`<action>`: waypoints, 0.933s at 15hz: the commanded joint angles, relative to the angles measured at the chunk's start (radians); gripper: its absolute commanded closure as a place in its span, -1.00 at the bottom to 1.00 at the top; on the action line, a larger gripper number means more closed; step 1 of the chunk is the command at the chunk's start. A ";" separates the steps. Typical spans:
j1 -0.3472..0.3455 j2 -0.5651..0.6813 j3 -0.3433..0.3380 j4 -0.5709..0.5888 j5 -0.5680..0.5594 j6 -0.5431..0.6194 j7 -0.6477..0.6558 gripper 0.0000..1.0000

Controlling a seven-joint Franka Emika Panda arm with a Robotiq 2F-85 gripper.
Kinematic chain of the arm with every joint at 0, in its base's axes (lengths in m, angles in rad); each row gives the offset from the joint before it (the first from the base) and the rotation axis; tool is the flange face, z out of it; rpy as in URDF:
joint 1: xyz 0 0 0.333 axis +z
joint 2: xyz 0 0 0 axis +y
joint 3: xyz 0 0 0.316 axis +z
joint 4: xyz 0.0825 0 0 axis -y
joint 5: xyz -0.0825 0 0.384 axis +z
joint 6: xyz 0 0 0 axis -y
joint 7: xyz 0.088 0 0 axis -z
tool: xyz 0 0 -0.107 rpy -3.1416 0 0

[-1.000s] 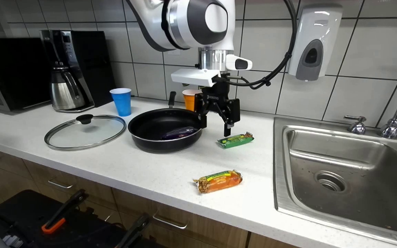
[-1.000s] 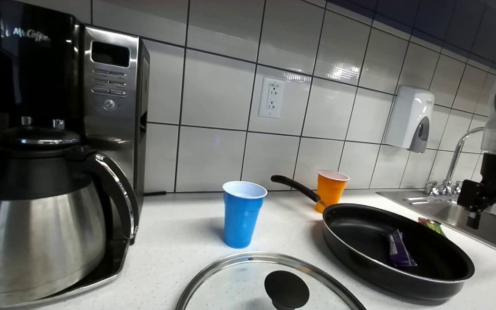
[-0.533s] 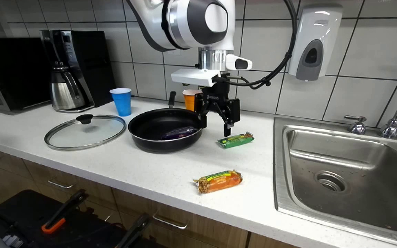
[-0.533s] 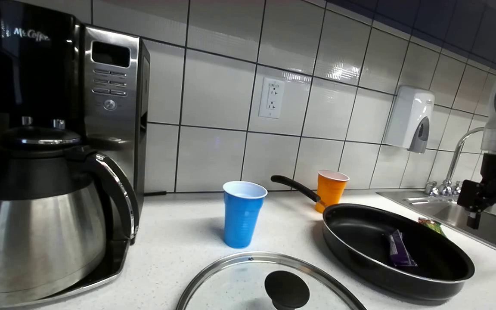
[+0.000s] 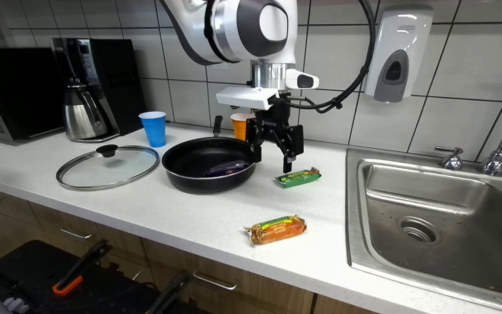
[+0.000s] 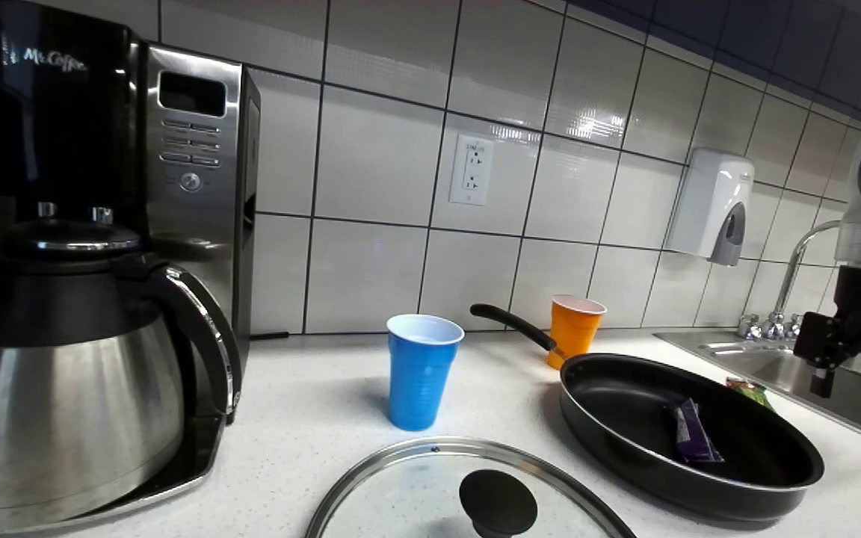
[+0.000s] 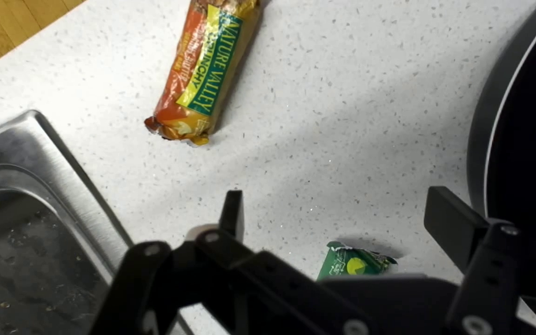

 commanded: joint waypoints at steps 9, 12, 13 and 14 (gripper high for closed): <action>-0.044 0.029 -0.024 0.079 0.006 0.045 0.027 -1.00; -0.065 0.067 -0.025 0.129 0.059 0.059 0.013 -1.00; -0.070 0.082 -0.023 0.146 0.080 0.062 0.012 -1.00; -0.075 0.102 -0.019 0.166 0.106 0.066 0.011 -1.00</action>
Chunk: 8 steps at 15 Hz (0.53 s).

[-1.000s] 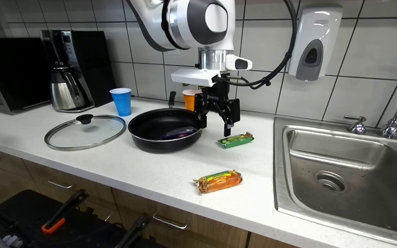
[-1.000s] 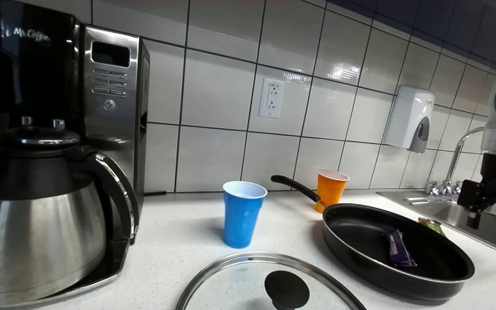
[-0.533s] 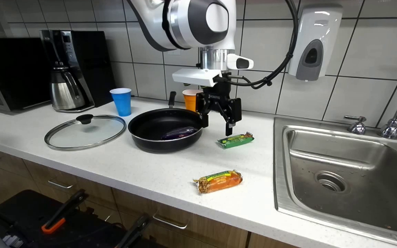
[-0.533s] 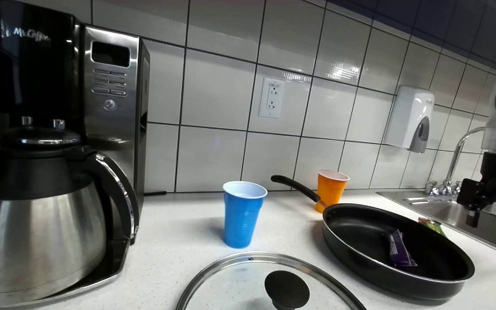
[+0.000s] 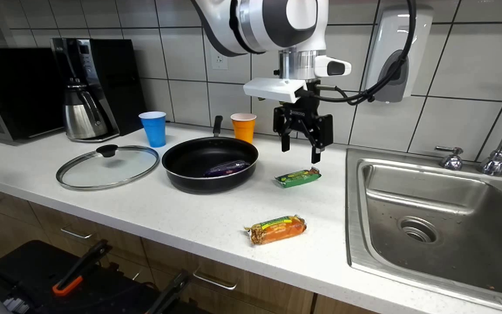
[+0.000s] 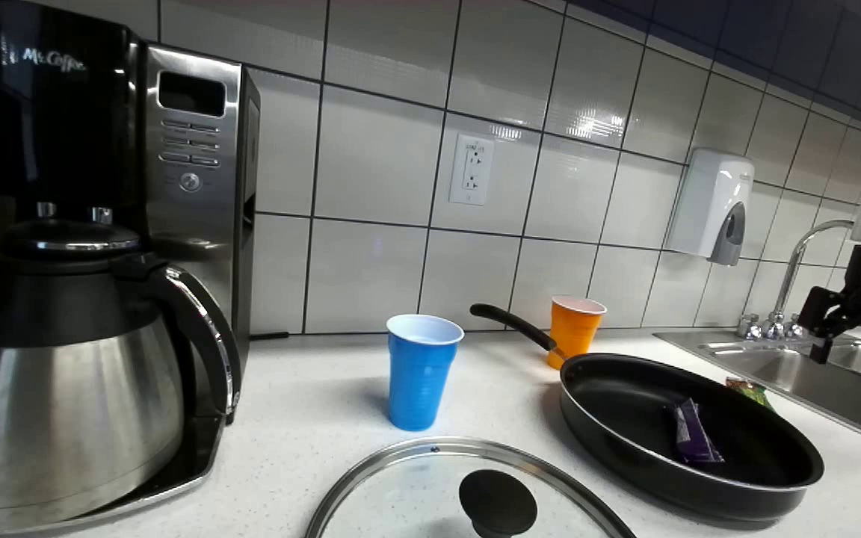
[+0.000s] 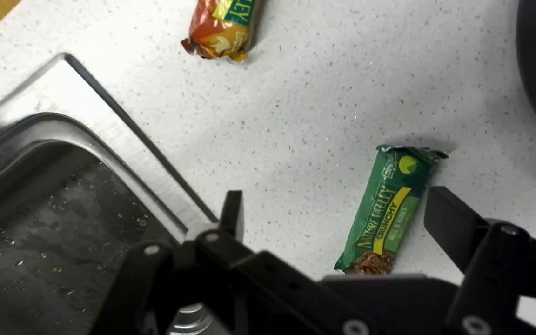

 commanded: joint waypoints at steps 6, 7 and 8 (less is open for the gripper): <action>-0.026 0.186 0.032 0.172 0.179 0.031 0.012 -1.00; -0.025 0.202 0.032 0.184 0.187 0.028 0.016 -1.00; -0.027 0.218 0.036 0.197 0.198 0.025 0.012 -1.00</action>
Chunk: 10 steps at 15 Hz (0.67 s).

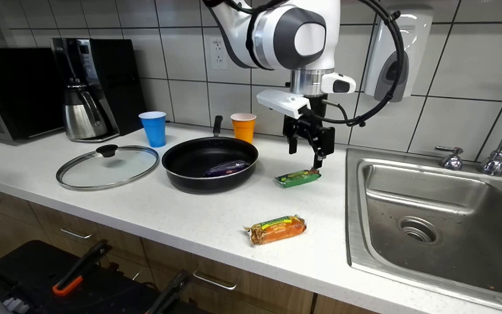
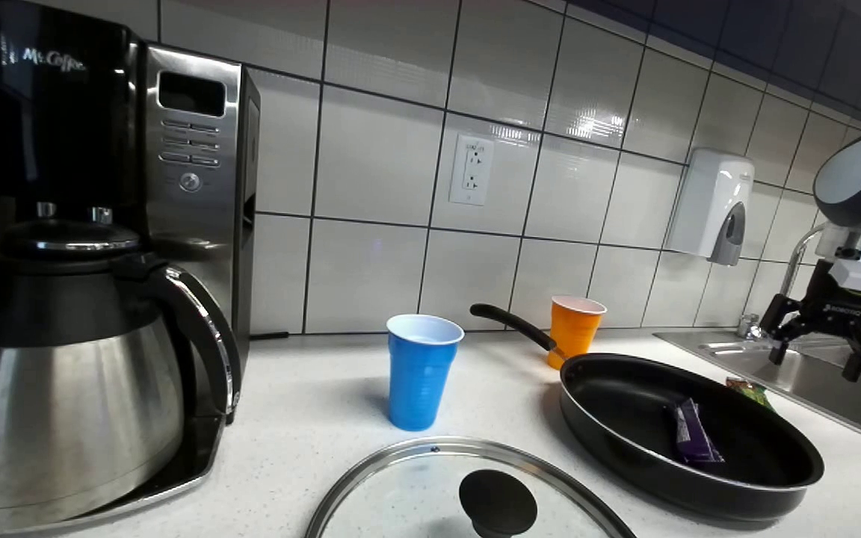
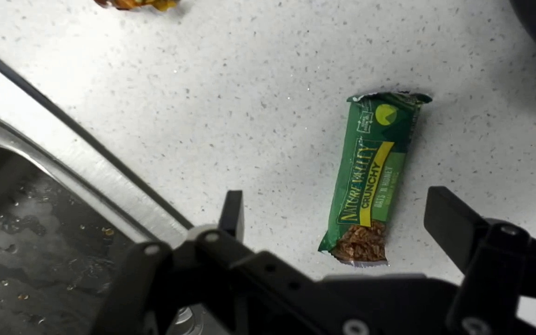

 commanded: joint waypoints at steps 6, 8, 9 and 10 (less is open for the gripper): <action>-0.041 0.140 0.059 0.125 0.105 -0.034 -0.011 -1.00; -0.042 0.160 0.063 0.136 0.112 -0.035 -0.006 -1.00; -0.040 0.169 0.062 0.141 0.111 -0.033 0.000 -1.00; -0.042 0.177 0.063 0.145 0.111 -0.036 -0.002 -1.00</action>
